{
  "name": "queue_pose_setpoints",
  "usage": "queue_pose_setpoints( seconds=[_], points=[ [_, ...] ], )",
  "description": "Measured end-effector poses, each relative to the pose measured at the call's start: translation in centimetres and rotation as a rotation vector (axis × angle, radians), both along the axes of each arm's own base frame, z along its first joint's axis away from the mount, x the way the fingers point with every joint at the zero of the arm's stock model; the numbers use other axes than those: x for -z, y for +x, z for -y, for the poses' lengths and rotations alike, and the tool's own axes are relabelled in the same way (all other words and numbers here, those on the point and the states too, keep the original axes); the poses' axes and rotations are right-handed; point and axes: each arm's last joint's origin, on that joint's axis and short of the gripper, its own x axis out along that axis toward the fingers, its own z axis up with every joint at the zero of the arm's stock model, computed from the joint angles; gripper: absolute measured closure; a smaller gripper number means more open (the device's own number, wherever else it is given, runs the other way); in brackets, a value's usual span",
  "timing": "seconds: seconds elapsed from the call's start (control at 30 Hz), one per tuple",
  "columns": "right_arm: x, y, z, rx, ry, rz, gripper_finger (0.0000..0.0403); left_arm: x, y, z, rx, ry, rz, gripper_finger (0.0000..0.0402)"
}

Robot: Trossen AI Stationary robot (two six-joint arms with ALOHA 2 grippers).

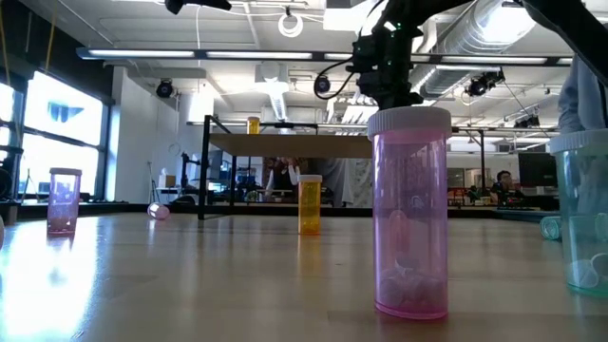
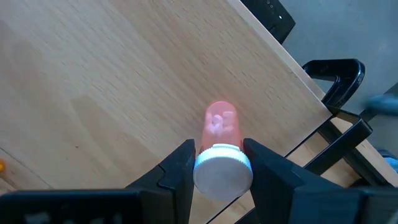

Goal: Pick and place medicine bottles onto shelf by color
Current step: Put the top pink medicine bottle on the shelf

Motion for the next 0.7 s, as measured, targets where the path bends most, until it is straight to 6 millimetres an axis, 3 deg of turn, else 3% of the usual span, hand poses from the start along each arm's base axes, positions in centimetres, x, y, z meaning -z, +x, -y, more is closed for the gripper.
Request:
queue_pose_setpoints(
  seconds=[0.7],
  points=[
    [-0.04,0.11,0.13,0.001,-0.017,0.010,0.0267,0.00,0.00,0.00,0.000,0.000,0.000,0.0261]
  ],
)
